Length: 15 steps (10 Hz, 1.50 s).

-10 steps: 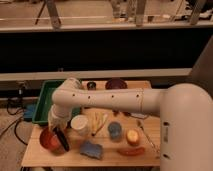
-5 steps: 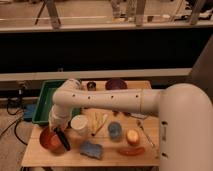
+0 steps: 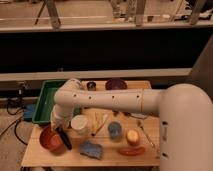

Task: Wipe red bowl with brush

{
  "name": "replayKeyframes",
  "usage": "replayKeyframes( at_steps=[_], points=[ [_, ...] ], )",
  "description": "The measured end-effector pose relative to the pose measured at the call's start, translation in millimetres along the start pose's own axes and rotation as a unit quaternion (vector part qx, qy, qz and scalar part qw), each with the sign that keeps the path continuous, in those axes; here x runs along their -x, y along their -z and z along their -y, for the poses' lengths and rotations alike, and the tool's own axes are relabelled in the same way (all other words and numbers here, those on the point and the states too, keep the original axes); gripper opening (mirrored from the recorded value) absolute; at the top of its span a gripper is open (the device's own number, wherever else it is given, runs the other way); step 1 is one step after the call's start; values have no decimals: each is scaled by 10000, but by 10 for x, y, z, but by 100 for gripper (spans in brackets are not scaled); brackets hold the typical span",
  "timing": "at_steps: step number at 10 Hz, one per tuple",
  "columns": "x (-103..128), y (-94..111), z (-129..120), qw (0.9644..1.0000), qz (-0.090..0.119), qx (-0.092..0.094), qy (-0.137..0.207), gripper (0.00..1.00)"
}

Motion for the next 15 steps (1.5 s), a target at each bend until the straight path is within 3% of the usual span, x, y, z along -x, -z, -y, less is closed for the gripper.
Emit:
replayKeyframes(
  at_steps=[2, 5, 8, 12, 15],
  points=[
    [-8, 0, -35, 10000, 3, 25, 0, 25],
    [64, -37, 120, 9970, 198, -217, 712, 1],
    [279, -46, 288, 9910, 489, -449, 1166, 0],
    [543, -135, 388, 9843, 999, -433, 1388, 0],
    [701, -208, 317, 9843, 1186, -376, 1252, 0]
  ],
)
